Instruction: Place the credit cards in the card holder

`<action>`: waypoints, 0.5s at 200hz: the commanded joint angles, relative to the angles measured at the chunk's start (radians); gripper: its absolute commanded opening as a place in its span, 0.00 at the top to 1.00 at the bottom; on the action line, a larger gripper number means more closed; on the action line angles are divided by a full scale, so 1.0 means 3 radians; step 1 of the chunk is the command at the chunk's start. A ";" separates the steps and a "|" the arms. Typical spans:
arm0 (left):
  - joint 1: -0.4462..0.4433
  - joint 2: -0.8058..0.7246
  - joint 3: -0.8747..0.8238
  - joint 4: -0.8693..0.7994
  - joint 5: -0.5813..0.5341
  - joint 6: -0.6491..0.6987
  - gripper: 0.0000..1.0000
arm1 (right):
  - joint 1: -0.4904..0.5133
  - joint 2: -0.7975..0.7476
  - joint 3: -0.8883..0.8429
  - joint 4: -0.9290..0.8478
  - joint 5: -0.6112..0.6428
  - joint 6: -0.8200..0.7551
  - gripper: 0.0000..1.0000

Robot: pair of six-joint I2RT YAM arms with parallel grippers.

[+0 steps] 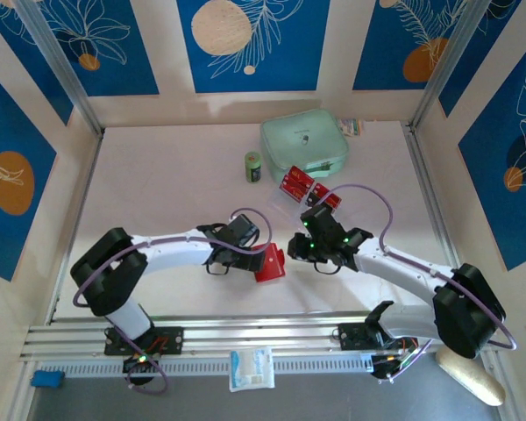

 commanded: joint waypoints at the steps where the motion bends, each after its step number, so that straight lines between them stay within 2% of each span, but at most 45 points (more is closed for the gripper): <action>1: -0.0040 0.0184 0.0023 -0.0208 -0.0202 0.0225 0.00 | -0.0020 0.0084 0.0143 -0.0200 -0.0120 -0.0209 0.71; 31: -0.0066 0.0213 0.0030 -0.0250 -0.0256 0.0285 0.00 | -0.0023 0.0206 0.0233 -0.0187 -0.0175 -0.0293 0.65; 100: -0.0084 0.0241 -0.0020 -0.0229 -0.0275 0.0302 0.00 | -0.0018 0.0553 0.0468 -0.0152 -0.0248 -0.0434 0.65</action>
